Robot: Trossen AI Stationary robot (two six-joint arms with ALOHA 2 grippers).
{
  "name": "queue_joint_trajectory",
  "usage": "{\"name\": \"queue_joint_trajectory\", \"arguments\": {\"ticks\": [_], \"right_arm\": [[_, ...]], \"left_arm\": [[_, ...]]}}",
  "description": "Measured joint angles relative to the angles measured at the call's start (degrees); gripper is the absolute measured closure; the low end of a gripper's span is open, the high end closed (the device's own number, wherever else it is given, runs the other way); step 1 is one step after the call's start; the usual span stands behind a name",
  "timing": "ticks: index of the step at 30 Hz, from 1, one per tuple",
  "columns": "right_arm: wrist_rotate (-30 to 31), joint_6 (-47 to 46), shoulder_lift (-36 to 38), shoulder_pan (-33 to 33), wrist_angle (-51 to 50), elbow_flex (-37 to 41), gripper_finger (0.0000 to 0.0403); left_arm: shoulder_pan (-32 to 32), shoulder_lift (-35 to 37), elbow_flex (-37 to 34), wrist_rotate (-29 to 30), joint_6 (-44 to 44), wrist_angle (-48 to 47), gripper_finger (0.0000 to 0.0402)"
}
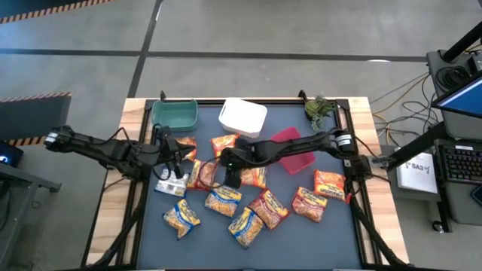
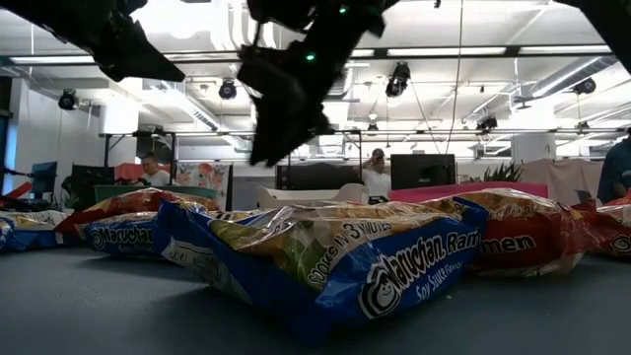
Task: Sort Maruchan noodles
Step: Put the red noodle pack into the pink bin
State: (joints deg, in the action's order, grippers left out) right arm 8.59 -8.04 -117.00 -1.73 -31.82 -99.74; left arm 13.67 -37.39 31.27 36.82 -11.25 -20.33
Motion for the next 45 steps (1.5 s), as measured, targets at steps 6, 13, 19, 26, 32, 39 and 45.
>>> {"name": "queue_joint_trajectory", "arguments": {"ticks": [6, 13, 19, 26, 32, 39, 45], "right_arm": [[-4.6, 9.0, -4.1, 1.7, 12.5, 0.0, 0.0193], [-13.1, 8.2, -7.7, 5.6, 19.7, 0.0, 0.0193], [-16.6, 7.4, -9.3, 6.5, 24.8, 0.0, 0.0193], [-16.6, 7.1, -11.0, 6.5, 25.3, 0.0, 0.0193], [-16.6, 7.0, -11.5, 6.5, 25.3, 0.0, 0.0216], [-17.4, 7.0, -11.5, 6.5, 25.3, 0.0, 0.0307], [-18.0, 6.5, -11.2, 6.5, 25.1, 0.1, 0.0387]], "left_arm": [[0.0, 0.6, 0.0, -0.3, -0.3, 0.0, 0.0402], [0.0, 1.0, 0.0, -0.5, -0.4, 0.0, 0.0402], [0.0, 0.7, 0.0, -0.5, -0.4, 0.1, 0.0402], [0.0, 0.1, 0.0, -0.5, -0.4, 0.2, 0.0402], [0.0, -0.2, 0.0, -0.5, -0.4, 0.2, 0.0402], [0.0, -0.2, 0.0, -0.4, -0.4, 0.2, 0.0402], [0.0, -0.2, 0.0, -0.4, -0.4, 0.2, 0.0402]]}}
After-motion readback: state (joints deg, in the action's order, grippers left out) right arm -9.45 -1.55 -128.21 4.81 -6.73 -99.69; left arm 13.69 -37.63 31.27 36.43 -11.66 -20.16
